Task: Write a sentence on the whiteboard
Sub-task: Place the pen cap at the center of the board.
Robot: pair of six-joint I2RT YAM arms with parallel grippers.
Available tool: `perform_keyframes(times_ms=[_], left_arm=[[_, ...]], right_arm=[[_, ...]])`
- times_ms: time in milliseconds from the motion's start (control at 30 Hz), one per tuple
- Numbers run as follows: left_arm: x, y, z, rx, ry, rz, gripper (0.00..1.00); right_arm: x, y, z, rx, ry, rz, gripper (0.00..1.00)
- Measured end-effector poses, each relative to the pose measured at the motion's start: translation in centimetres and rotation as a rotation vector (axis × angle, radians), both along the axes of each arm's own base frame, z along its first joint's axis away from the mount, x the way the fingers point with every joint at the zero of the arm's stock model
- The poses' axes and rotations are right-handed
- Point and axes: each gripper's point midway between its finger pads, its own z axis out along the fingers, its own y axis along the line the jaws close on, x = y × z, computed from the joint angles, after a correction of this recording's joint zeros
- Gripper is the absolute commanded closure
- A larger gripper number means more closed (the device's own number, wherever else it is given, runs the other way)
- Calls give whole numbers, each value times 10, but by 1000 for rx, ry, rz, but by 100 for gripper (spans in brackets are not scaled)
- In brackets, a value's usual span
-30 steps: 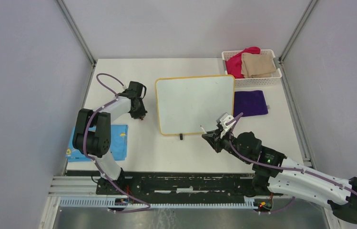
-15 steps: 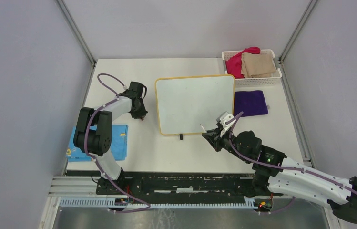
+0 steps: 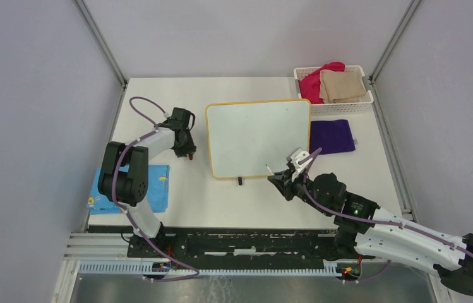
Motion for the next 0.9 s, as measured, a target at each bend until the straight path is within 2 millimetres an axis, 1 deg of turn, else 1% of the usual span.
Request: perform_keyframes(times_ms=[133, 233, 300, 367, 400, 433, 500, 533, 567, 667, 700, 767, 833, 867, 900], left_arm=[[1, 0, 1, 2, -4, 1, 55], [1, 4, 3, 21, -10, 11, 51], [-1, 9, 8, 37, -25, 20, 47], [-2, 13, 21, 51, -59, 33, 43], [-2, 16, 30, 56, -86, 40, 38], [-2, 17, 40, 58, -113, 45, 21], [0, 21, 69, 53, -197, 59, 11], [0, 21, 85, 42, -247, 65, 8], [-1, 21, 102, 28, -303, 71, 2], [-11, 21, 152, -22, -466, 70, 0], [-14, 21, 165, -37, -509, 68, 0], [-20, 17, 197, -74, -608, 49, 0], [-26, 11, 224, -110, -694, 28, 0], [-30, 3, 237, -137, -743, 4, 0], [-33, -4, 246, -155, -777, -16, 0]], right_arm=[[0, 0, -2, -5, 3, 0, 100], [0, 0, -2, -7, 4, 0, 100], [0, 0, -3, -11, 6, 0, 100], [0, 0, -4, -14, 8, 0, 100], [0, 0, -4, -17, 9, 0, 100], [0, 0, -4, -20, 11, 0, 100], [1, 1, -2, -21, 10, -1, 100], [1, 1, -1, -20, 9, 0, 100], [1, 2, 1, -20, 6, 0, 100], [4, 3, 7, -29, -9, -2, 100], [5, 3, 9, -33, -15, -2, 100], [7, 3, 14, -44, -31, -7, 100], [10, 4, 18, -55, -47, -10, 100], [11, 4, 20, -62, -55, -10, 100], [12, 5, 20, -68, -59, -9, 100]])
